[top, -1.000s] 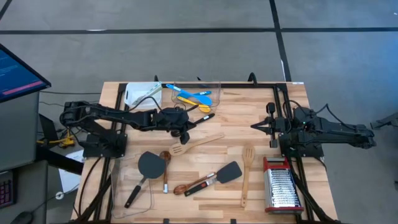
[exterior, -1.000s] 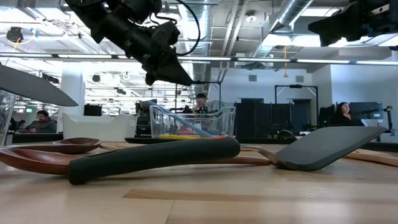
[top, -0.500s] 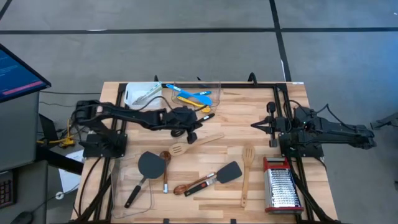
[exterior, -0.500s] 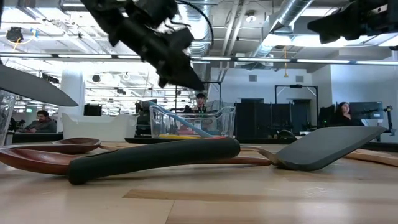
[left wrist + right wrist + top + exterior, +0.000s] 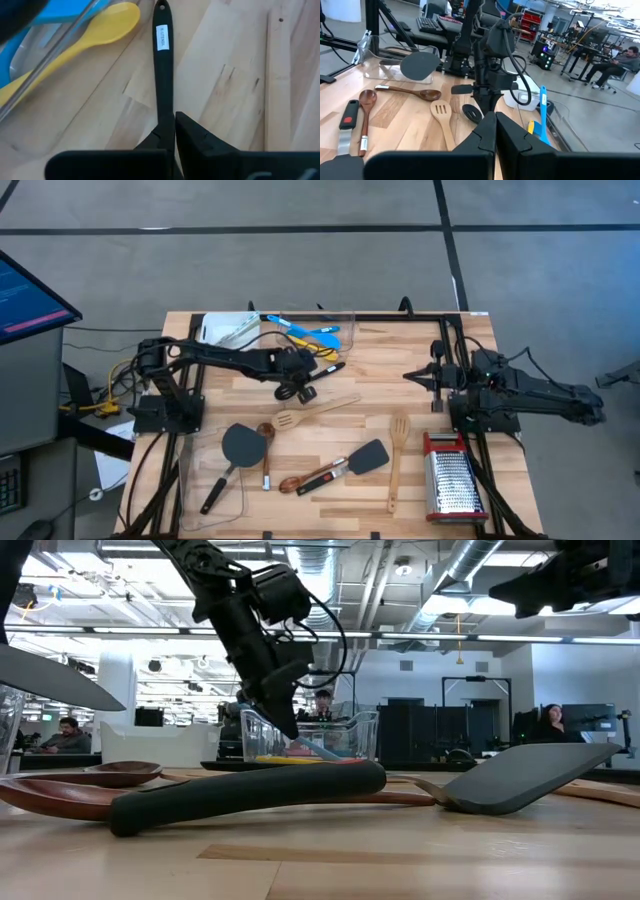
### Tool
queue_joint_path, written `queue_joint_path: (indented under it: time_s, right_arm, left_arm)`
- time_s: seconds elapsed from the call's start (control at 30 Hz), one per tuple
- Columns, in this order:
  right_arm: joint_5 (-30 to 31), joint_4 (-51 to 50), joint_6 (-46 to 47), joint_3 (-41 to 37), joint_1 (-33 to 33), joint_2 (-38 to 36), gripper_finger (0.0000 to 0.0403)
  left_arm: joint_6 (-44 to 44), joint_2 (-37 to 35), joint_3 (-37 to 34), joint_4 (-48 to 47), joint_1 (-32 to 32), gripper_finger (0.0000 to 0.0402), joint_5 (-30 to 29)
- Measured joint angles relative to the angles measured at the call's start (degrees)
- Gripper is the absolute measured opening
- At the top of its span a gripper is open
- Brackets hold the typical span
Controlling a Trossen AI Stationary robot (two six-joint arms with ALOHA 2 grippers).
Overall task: Pick & Place Kitchen Items
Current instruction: Put the black serving spoon into the top transparent bin
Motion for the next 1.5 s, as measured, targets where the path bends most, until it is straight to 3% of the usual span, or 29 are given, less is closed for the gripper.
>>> queue_joint_path:
  time_s: [0.33, 0.8, 1.0, 1.5]
  right_arm:
    - [0.0, -0.7, 0.0, 0.0, -0.4, 0.0, 0.0]
    - [0.0, -0.7, 0.0, 0.0, -0.4, 0.0, 0.0]
    - [0.0, -0.7, 0.0, 0.0, -0.4, 0.0, 0.0]
    - [0.0, -0.6, 0.0, 0.0, -0.4, 0.0, 0.0]
  left_arm:
    - [3.0, 0.0, 0.0, 0.1, 1.7, 0.0022, 0.1]
    - [2.9, 0.0, -0.1, 0.3, 1.7, 0.0122, 1.0]
    - [2.0, 0.0, -3.5, 0.4, 1.7, 0.0158, 1.0]
    - [-0.6, 0.0, -11.3, 10.5, 1.7, 0.0157, 1.4]
